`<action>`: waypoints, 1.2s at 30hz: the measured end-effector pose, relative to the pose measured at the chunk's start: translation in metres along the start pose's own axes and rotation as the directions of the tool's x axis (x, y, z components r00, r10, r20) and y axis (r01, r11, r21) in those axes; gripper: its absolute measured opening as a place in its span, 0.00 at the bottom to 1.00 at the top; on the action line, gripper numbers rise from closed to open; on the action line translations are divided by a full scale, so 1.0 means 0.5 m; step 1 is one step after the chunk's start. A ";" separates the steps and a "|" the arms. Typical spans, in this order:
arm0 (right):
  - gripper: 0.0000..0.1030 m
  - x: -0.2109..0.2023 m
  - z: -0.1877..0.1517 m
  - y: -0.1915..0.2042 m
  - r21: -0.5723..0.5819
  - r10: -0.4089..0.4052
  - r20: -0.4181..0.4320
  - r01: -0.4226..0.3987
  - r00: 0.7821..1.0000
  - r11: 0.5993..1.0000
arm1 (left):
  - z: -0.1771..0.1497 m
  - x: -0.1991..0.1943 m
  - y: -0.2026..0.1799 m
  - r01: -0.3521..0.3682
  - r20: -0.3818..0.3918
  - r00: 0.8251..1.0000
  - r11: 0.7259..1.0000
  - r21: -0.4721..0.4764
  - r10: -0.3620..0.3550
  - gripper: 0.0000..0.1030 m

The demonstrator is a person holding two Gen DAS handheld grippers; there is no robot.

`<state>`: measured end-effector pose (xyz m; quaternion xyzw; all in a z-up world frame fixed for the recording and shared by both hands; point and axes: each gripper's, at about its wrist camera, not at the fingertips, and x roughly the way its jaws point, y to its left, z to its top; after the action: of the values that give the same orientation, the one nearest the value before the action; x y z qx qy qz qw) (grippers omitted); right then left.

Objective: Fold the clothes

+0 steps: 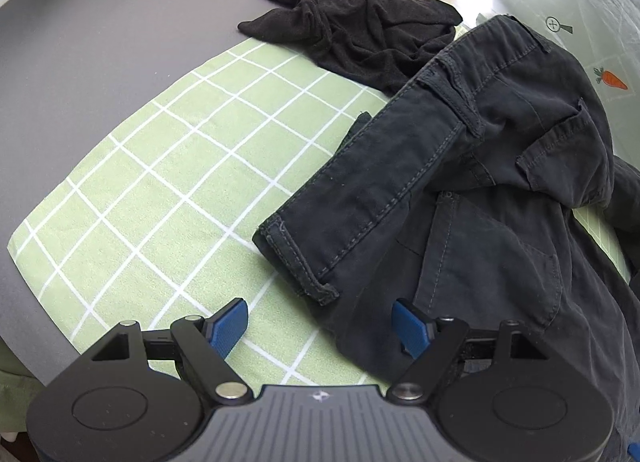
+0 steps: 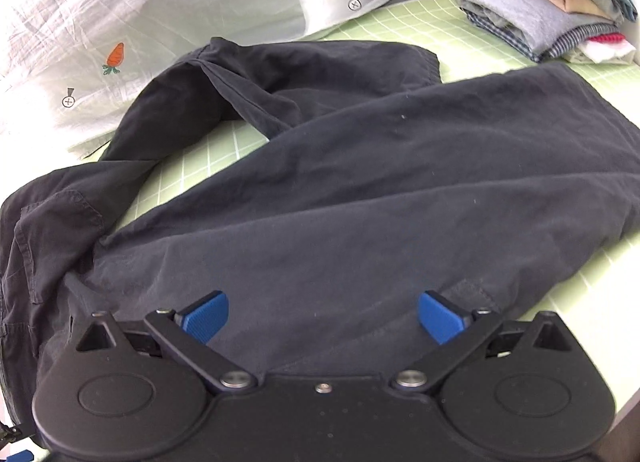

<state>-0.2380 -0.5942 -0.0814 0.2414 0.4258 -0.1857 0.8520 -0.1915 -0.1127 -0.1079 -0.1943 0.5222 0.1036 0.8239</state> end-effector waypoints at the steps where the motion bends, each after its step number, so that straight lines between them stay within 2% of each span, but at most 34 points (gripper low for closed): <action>1: 1.00 -0.001 -0.008 -0.005 0.018 -0.003 -0.002 0.003 1.000 1.000 | 0.004 0.002 -0.001 0.008 0.009 1.000 1.000 -0.013 -0.008 0.77; 4: 1.00 -0.015 -0.023 -0.016 0.057 -0.013 0.011 0.013 1.000 0.998 | 0.016 0.007 -0.002 0.051 0.026 0.998 0.998 -0.038 -0.050 0.73; 6: 1.00 -0.024 -0.032 -0.024 0.075 -0.026 0.016 0.025 1.000 0.997 | 0.022 0.009 0.000 0.033 0.031 0.999 0.998 -0.059 -0.031 0.40; 7: 1.00 -0.027 -0.036 -0.027 0.080 -0.038 0.014 0.037 0.999 0.996 | 0.024 0.010 0.004 0.022 0.030 0.999 0.997 -0.075 -0.020 0.37; 9: 1.00 -0.031 -0.045 -0.033 0.091 -0.054 0.007 0.054 0.998 0.994 | 0.025 0.006 0.018 0.043 0.039 0.999 0.992 -0.117 -0.039 0.24; 11: 1.00 -0.034 -0.052 -0.037 0.096 -0.072 -0.004 0.072 0.997 0.993 | 0.023 0.002 0.028 0.054 0.049 0.998 0.989 -0.138 -0.048 0.19; 16: 1.00 -0.033 -0.059 -0.040 0.065 -0.127 -0.037 0.129 0.991 0.989 | 0.024 -0.017 0.047 -0.001 0.081 0.997 0.991 -0.136 0.012 0.18; 21: 1.00 -0.043 -0.061 -0.051 0.062 -0.118 -0.027 0.120 0.993 0.991 | 0.042 -0.051 0.108 -0.067 0.122 0.988 0.981 -0.181 0.090 0.17; 23: 1.00 -0.045 -0.064 -0.055 0.060 -0.118 -0.028 0.120 0.993 0.991 | 0.049 -0.067 0.150 -0.105 0.133 0.982 0.969 -0.224 0.137 0.16; 26: 1.00 -0.051 -0.068 -0.067 0.064 -0.116 -0.024 0.117 0.993 0.991 | 0.059 -0.089 0.205 -0.189 0.147 0.962 0.947 -0.260 0.232 0.15; 28: 1.00 -0.053 -0.069 -0.078 0.071 -0.117 -0.024 0.118 0.993 0.990 | 0.064 -0.104 0.226 -0.217 0.144 0.953 0.932 -0.290 0.267 0.15; 30: 1.00 -0.052 -0.067 -0.093 0.081 -0.121 -0.028 0.123 0.992 0.989 | 0.068 -0.119 0.239 -0.233 0.134 0.948 0.917 -0.324 0.288 0.19; 32: 1.00 -0.051 -0.062 -0.110 0.088 -0.126 -0.030 0.128 0.992 0.988 | 0.071 -0.136 0.246 -0.250 0.128 0.942 0.903 -0.350 0.311 0.19; 34: 1.00 -0.048 -0.052 -0.131 0.094 -0.130 -0.029 0.133 0.991 0.987 | 0.068 -0.156 0.228 -0.263 0.152 0.932 0.901 -0.344 0.330 0.22; 36: 1.00 -0.042 -0.034 -0.151 0.104 -0.132 -0.029 0.134 0.991 0.985 | 0.061 -0.178 0.209 -0.252 0.179 0.927 0.902 -0.349 0.329 0.31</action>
<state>-0.3001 -0.6435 -0.0923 0.2590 0.4398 -0.2618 0.8191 -0.2443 -0.0026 -0.0383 -0.2313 0.4212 0.3314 0.8119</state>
